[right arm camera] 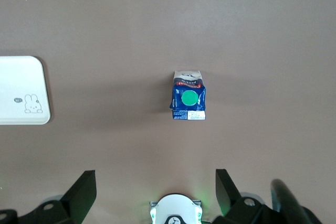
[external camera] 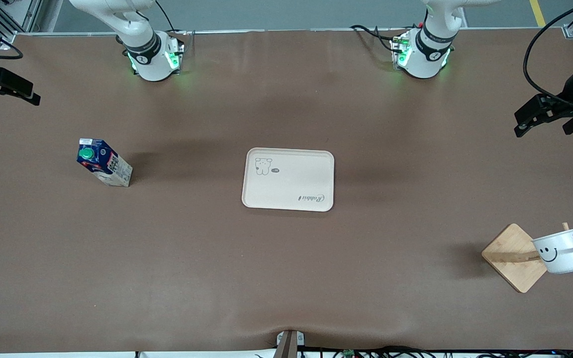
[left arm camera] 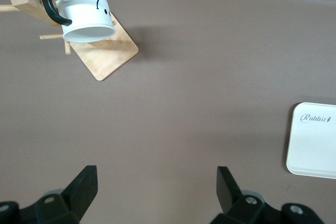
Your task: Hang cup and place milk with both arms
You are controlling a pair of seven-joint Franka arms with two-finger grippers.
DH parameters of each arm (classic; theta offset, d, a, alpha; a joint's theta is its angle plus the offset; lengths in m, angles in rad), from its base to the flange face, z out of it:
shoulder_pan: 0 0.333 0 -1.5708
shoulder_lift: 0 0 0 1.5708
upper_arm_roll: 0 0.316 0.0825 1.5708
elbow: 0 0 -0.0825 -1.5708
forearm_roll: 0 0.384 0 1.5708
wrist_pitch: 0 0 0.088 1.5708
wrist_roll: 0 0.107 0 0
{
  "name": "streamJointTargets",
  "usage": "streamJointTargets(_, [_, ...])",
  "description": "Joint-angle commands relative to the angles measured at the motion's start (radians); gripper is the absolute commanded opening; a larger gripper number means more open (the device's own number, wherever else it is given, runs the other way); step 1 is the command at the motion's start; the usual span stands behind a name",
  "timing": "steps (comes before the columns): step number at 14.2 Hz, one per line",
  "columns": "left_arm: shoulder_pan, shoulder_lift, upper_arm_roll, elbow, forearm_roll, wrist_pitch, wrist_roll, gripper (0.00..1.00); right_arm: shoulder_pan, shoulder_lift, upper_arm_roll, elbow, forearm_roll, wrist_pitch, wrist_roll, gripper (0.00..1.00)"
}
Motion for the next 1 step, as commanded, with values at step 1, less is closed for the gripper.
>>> streamJointTargets(1, [0.003,-0.007,-0.002,0.014,-0.049,-0.039,0.005,1.00,0.005,-0.010,-0.002,-0.001,0.017,0.014,0.026,1.00])
